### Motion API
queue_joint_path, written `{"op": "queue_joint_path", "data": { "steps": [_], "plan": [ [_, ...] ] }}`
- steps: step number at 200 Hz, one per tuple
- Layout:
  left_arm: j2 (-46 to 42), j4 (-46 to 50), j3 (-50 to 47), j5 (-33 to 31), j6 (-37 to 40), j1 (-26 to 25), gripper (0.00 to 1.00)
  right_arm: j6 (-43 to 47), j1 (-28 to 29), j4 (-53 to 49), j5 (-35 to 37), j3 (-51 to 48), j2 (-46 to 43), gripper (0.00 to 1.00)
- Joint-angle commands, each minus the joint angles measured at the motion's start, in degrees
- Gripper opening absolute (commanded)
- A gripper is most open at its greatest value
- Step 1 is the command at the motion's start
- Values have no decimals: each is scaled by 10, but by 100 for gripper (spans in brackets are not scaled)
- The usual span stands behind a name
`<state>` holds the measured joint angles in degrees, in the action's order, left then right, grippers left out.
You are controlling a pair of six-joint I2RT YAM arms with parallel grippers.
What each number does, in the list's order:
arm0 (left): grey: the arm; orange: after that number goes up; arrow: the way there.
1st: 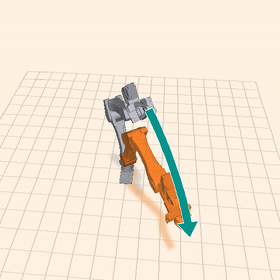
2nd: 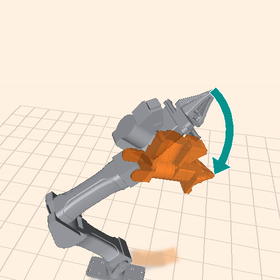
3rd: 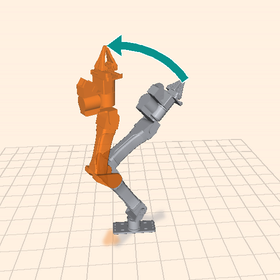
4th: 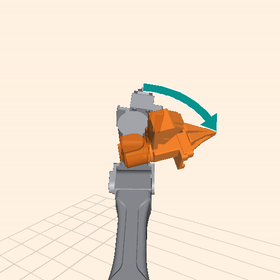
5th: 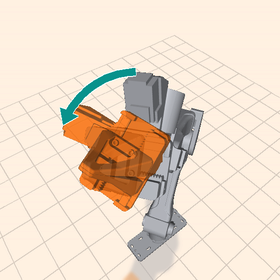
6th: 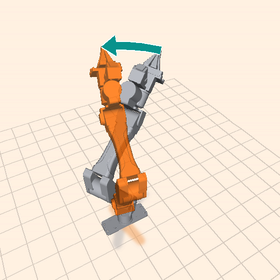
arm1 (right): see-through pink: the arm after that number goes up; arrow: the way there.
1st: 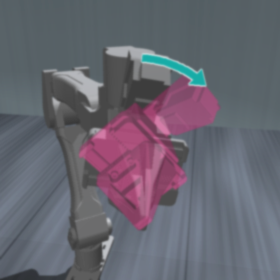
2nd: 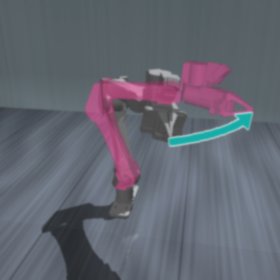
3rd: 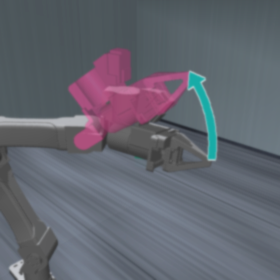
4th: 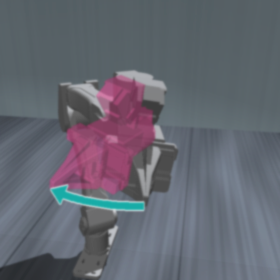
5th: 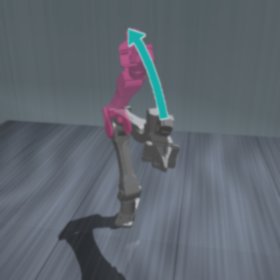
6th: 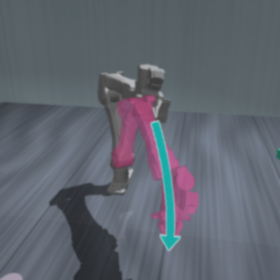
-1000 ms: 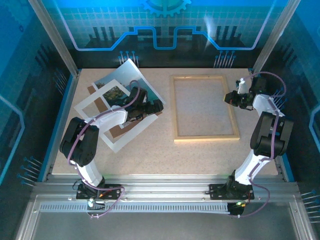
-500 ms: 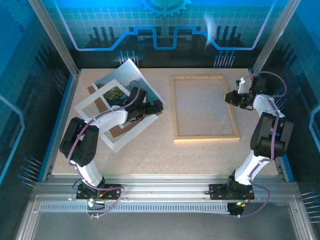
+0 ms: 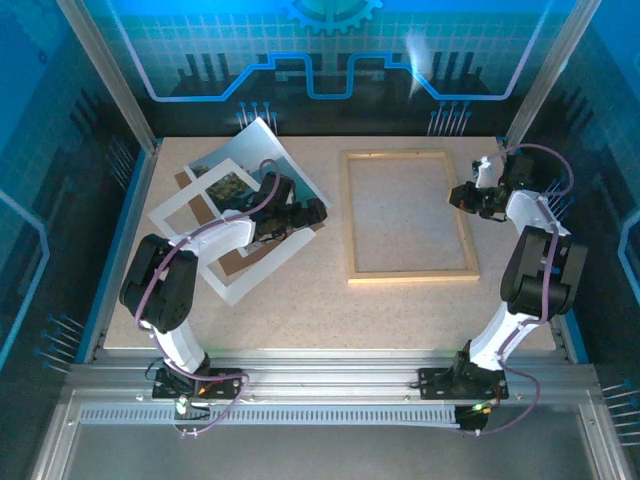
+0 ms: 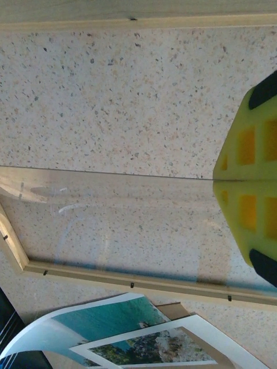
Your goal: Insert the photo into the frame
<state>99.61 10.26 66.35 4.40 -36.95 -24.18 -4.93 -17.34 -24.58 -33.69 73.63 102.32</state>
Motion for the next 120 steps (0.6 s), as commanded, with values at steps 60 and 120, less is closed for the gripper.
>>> {"op": "queue_joint_path", "data": {
  "steps": [60,120],
  "plan": [
    [9,4,11,14,12,-6,99,1,3,29,-58,-13,-18,0],
    [9,5,14,14,12,-6,99,-4,3,39,-67,-17,-17,1]
  ]
}}
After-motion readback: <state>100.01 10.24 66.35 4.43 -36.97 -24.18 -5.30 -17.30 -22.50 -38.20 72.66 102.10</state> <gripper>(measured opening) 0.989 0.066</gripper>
